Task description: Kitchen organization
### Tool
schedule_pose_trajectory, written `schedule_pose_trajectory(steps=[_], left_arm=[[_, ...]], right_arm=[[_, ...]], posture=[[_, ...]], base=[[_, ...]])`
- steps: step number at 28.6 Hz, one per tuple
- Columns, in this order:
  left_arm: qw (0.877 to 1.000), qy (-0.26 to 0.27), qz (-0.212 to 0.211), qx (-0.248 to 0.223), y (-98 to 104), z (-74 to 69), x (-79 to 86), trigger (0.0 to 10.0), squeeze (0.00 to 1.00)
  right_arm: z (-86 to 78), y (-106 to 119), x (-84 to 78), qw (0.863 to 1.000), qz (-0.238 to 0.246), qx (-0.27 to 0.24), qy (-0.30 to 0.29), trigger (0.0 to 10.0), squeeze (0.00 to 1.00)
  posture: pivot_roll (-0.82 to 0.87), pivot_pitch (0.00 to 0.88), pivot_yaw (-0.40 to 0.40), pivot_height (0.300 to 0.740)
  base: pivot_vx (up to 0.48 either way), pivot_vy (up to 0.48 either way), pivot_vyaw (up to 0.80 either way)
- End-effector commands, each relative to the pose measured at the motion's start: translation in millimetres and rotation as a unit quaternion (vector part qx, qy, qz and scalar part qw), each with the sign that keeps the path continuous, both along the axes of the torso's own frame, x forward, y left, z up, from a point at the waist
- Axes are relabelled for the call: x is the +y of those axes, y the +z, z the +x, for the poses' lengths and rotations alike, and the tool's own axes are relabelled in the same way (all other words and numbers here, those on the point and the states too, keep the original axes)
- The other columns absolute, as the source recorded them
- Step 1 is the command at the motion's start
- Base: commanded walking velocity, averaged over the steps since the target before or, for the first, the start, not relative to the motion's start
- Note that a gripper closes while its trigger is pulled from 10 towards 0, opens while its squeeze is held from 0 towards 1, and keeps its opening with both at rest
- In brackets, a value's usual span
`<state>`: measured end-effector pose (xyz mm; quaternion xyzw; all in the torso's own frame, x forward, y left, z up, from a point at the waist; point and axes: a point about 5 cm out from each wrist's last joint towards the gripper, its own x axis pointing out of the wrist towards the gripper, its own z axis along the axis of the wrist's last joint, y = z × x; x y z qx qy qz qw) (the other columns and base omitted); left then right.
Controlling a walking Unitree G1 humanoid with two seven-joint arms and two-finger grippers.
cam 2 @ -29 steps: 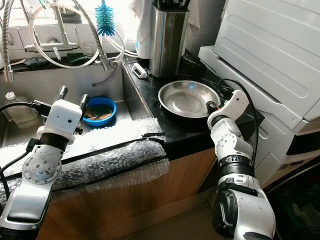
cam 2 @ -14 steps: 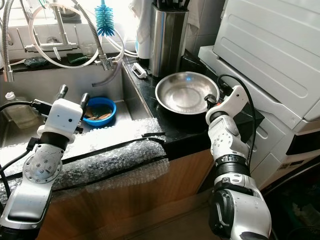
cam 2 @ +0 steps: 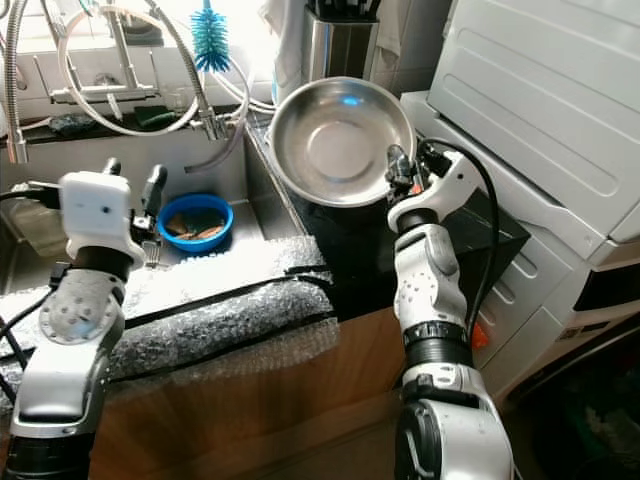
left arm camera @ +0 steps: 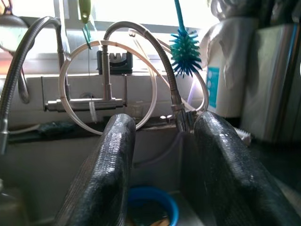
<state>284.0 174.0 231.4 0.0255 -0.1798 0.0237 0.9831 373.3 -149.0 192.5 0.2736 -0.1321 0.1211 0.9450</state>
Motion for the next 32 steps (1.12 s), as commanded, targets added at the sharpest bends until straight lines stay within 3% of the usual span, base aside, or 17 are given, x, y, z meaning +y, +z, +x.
schedule_pose_trajectory(steps=[1,3,7,8,11,17,25,32], left_arm=[[0.999,-0.028,-0.043,-0.016,12,-0.7,-2.4,10.0,0.00],[0.997,-0.043,-0.064,-0.016,13,-0.1,-4.8,10.0,0.00],[0.995,-0.074,-0.062,-0.017,17,-0.9,-17.9,10.0,0.00],[0.993,-0.099,-0.062,-0.011,15,-2.9,-29.2,10.0,0.00],[0.990,-0.129,-0.061,0.006,9,-5.5,-41.5,10.0,0.00],[0.985,-0.162,-0.056,0.022,5,-6.7,-55.5,10.0,0.00],[0.988,-0.147,-0.031,0.027,3,-6.2,-57.3,10.0,0.00],[0.992,-0.110,-0.054,0.030,1,-4.2,-48.0,10.0,0.00]], right_arm=[[-4.5,10,0.6,0.999,-0.013,-0.038,0.004,10.0,0.00],[-5.6,8,3.2,0.999,-0.017,-0.035,0.009,10.0,0.00],[-7.5,0,12.6,0.999,-0.035,-0.022,0.026,10.0,0.00],[-9.2,-2,17.1,0.999,-0.026,-0.019,0.035,10.0,0.00],[-13.0,-2,24.9,0.998,-0.021,-0.024,0.050,10.0,0.00],[-17.3,1,37.3,0.997,-0.009,-0.034,0.074,10.0,0.00],[-18.4,8,41.5,0.996,-0.002,-0.043,0.083,10.0,0.00],[-21.2,11,46.8,0.994,0.001,-0.048,0.100,10.0,0.00]], posture=[[0.04,0.000,-0.081,0.740],[0.04,0.000,-0.081,0.740],[0.04,0.000,-0.081,0.740],[0.04,0.000,-0.081,0.740],[0.04,0.000,-0.080,0.740],[0.04,0.000,-0.082,0.740],[0.03,0.000,-0.086,0.740],[0.03,0.000,-0.089,0.740]], base=[[0.000,0.000,0.00],[0.000,0.000,0.00],[0.000,0.000,0.00],[0.000,0.000,0.00],[0.000,0.000,0.00],[0.000,0.000,0.00],[0.000,0.000,0.00],[0.000,0.000,0.00]])
